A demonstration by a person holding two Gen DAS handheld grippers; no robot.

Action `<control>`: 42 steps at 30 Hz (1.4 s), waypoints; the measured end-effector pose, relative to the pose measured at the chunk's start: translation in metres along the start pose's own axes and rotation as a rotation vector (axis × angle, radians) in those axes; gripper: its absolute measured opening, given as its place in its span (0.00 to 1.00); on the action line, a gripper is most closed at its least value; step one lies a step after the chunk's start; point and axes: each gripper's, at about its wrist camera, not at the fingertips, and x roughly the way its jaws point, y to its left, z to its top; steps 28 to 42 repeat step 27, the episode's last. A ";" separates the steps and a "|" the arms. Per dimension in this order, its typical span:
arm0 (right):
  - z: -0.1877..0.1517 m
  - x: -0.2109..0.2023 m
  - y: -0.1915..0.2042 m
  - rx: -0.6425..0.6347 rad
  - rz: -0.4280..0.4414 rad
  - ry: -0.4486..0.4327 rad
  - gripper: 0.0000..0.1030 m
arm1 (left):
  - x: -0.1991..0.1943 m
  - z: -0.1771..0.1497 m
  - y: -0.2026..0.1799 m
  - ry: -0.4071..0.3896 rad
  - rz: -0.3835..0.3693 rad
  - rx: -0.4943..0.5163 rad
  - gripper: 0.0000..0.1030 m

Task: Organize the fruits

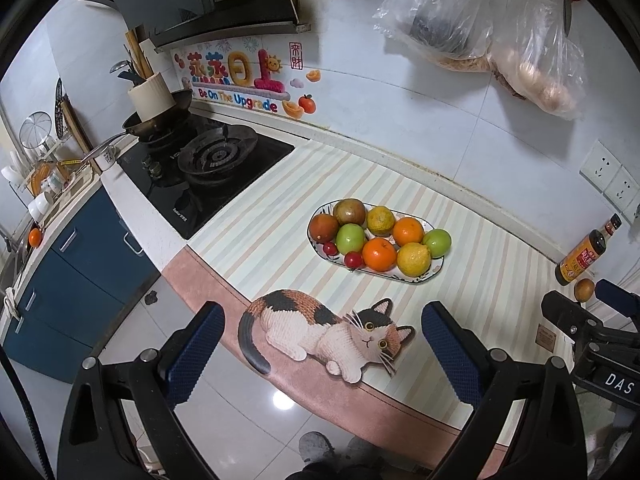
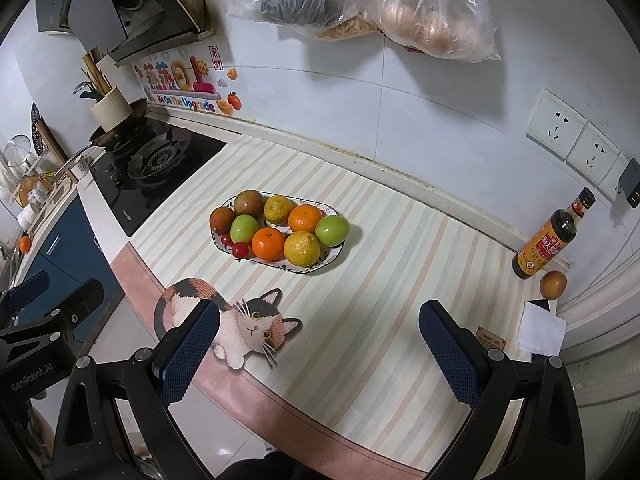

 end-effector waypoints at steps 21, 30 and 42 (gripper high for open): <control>0.004 -0.005 0.002 0.005 0.003 -0.007 0.99 | -0.004 0.004 -0.002 -0.005 0.000 -0.004 0.98; 0.003 -0.005 0.002 0.006 0.004 -0.009 0.99 | -0.008 0.007 -0.003 -0.017 -0.003 0.009 0.98; 0.003 -0.005 0.002 0.006 0.004 -0.009 0.99 | -0.008 0.007 -0.003 -0.017 -0.003 0.009 0.98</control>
